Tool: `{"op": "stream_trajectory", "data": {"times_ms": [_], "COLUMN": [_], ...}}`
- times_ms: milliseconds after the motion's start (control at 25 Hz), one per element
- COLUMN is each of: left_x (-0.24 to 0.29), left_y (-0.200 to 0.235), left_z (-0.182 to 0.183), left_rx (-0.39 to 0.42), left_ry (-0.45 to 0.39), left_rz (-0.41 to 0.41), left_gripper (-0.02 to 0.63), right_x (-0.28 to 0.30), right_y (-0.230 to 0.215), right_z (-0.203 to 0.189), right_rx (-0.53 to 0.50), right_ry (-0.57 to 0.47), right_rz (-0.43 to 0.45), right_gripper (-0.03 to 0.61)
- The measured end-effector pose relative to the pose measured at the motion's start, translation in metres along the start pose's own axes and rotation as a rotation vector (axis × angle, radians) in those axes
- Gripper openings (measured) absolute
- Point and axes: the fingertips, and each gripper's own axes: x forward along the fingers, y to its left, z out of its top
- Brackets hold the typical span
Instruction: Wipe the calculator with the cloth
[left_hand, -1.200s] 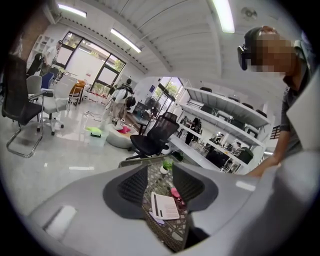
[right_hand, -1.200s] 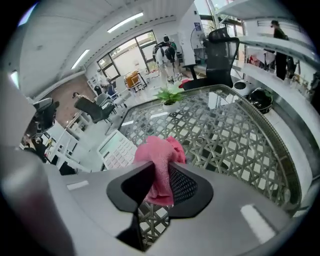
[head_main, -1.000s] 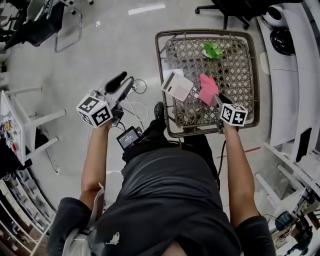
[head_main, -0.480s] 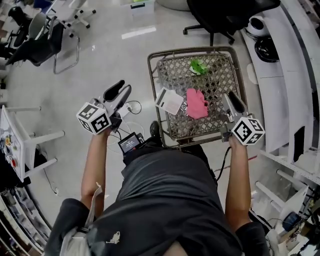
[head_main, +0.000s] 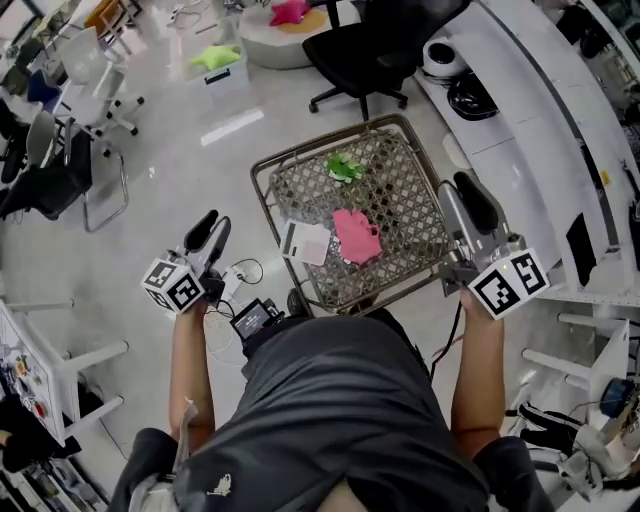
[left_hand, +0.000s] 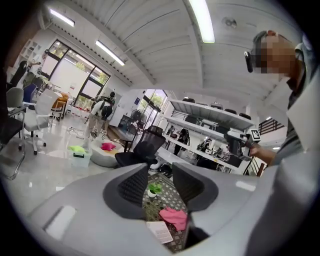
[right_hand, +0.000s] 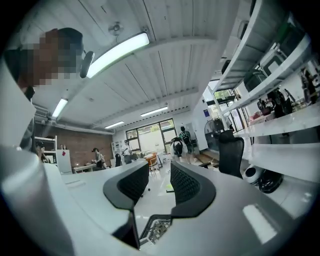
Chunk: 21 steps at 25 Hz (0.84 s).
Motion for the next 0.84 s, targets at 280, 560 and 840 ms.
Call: {"op": "stream_trajectory", "data": {"times_ms": [280, 560, 840], "left_x": [0.009, 0.015, 0.022], "left_y": [0.001, 0.006, 0.012], "left_z": [0.009, 0.010, 0.004], "left_rx": [0.004, -0.004, -0.007], "left_ry": [-0.008, 0.007, 0.016], "left_rz": [-0.029, -0.045, -0.056], "left_gripper": [0.163, 0.163, 0.163], "right_x": [-0.015, -0.020, -0.021], "right_y": [-0.006, -0.009, -0.013], "right_z": [0.008, 0.016, 0.014], "right_rx": [0.003, 0.002, 0.002], "right_ry": [-0.006, -0.013, -0.012], "right_rz": [-0.064, -0.107, -0.126], "right_gripper": [0.135, 0.135, 0.135]}}
